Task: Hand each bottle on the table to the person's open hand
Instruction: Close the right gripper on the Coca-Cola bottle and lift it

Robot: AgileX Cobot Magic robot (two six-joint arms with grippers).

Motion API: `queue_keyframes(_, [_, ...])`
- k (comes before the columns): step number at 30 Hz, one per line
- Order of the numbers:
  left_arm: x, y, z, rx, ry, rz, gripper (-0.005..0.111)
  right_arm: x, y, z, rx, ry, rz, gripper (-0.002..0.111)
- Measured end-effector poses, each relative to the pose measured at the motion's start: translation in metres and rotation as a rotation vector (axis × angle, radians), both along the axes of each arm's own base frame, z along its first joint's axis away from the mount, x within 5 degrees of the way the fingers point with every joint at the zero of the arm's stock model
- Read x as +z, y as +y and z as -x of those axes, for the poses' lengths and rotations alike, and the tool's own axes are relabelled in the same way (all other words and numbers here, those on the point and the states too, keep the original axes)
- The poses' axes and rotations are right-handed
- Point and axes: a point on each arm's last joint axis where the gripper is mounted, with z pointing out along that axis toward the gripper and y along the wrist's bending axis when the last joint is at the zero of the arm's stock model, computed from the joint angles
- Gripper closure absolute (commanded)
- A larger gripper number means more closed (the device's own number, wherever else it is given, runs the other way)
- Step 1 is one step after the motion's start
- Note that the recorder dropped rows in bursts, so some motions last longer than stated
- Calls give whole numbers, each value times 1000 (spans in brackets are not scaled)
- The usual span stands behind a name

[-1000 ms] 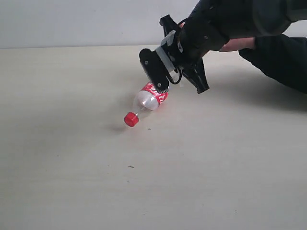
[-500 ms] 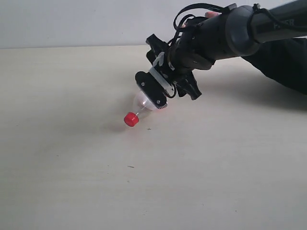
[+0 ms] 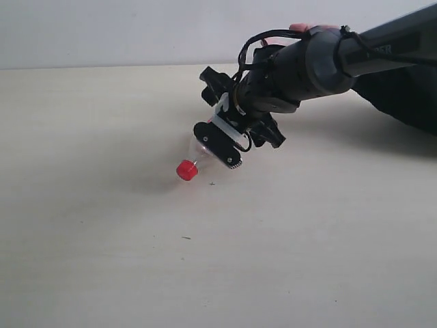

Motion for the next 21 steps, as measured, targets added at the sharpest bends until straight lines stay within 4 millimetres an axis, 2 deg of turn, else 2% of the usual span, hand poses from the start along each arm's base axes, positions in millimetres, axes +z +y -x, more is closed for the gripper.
queue_keyframes(9, [0, 0, 0, 0, 0, 0, 107, -14, 2, 0, 19, 17, 15, 29])
queue_keyframes(16, [0, 0, 0, 0, 0, 0, 107, -15, 5, -1, 37, 11, -5, 39])
queue_keyframes(21, [0, 0, 0, 0, 0, 0, 107, -15, 6, -1, 45, 8, -16, 39])
